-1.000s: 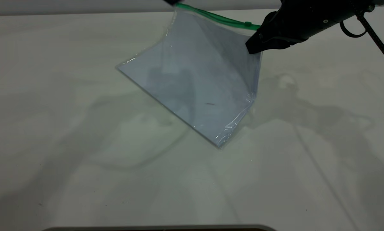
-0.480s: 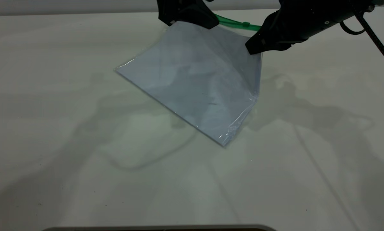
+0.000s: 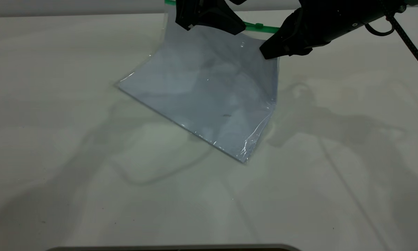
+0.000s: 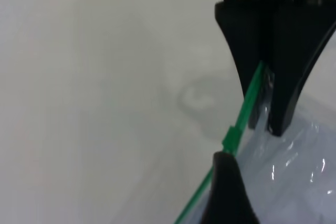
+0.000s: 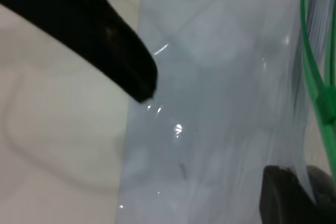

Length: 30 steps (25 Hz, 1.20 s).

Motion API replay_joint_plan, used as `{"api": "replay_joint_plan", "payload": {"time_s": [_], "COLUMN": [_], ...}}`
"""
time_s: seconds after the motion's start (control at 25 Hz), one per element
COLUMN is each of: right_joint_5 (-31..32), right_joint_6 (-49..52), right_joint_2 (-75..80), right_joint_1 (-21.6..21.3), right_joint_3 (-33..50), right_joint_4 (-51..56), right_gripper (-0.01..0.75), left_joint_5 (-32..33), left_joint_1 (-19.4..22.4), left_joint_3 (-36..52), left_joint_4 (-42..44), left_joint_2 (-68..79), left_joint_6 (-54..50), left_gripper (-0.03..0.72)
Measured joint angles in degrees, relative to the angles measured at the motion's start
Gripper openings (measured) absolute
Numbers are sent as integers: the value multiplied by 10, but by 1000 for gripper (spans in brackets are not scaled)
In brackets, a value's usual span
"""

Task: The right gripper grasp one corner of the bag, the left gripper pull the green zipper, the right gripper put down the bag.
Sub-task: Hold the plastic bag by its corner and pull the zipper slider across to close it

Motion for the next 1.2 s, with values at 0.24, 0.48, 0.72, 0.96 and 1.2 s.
{"api": "replay_joint_plan", "payload": {"time_s": [0.24,0.48,0.72,0.96,1.2], "right_joint_5": [39,79,82,82,83], "right_joint_6": [0,0,0,0,0], "right_joint_2": [0,0,0,0,0], "right_joint_1": [0,0,4,5,5], "right_joint_3": [0,0,0,0,0], "right_joint_4": [-3,-5,-5,-5,5], "right_gripper": [35,35,35,35,35], "left_joint_5": [11,21,24,17,6], "left_joint_1": [0,0,0,-1,0], "left_joint_3": [0,0,-1,-1,-1], "left_joint_4": [13,13,14,13,11], "left_joint_2": [1,2,11,12,12], "left_joint_6": [0,0,1,1,1], "left_gripper": [590,576,457,267,76]}}
